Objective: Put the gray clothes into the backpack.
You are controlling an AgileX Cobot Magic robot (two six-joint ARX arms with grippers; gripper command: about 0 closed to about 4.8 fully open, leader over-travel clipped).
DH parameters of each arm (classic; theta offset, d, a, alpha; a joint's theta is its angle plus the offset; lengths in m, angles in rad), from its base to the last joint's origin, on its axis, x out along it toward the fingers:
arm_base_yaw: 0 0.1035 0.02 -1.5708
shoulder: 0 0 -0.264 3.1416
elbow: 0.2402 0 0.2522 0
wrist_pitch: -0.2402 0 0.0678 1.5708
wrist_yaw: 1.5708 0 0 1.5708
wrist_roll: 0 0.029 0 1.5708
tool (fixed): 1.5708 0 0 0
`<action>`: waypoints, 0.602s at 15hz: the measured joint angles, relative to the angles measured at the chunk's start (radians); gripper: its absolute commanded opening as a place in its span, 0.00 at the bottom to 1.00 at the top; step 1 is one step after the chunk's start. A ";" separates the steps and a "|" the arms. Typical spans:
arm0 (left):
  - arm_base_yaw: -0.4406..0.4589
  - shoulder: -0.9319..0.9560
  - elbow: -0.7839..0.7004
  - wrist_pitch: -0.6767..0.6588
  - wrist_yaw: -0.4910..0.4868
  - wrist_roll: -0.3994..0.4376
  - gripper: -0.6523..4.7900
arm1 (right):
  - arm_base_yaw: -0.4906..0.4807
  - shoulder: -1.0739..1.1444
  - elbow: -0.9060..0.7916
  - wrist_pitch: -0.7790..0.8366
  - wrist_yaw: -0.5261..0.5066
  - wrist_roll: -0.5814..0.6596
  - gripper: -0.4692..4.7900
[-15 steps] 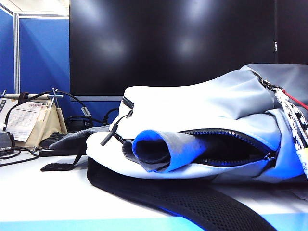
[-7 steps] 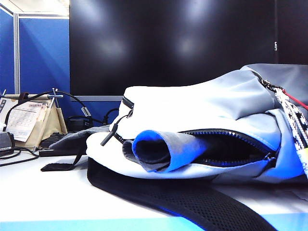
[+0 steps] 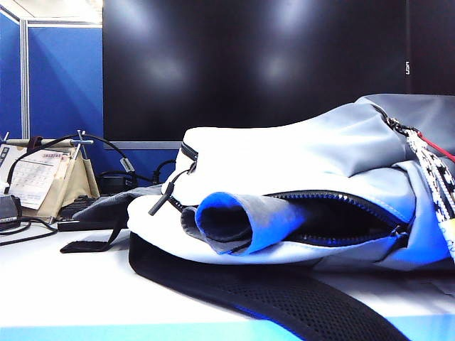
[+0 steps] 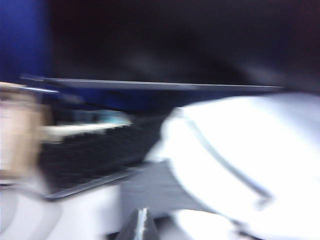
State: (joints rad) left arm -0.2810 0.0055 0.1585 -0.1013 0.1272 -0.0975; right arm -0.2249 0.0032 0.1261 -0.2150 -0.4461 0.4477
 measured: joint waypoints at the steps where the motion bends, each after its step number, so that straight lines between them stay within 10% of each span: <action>1: 0.040 0.000 -0.017 0.002 -0.005 0.022 0.11 | 0.000 0.000 0.000 0.000 0.000 0.000 0.07; 9: 0.244 0.000 -0.151 0.111 -0.029 0.060 0.11 | 0.000 0.000 0.000 0.000 0.000 0.000 0.07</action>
State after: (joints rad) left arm -0.0368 0.0055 0.0074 0.0101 0.0978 -0.0380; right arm -0.2249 0.0032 0.1261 -0.2150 -0.4461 0.4477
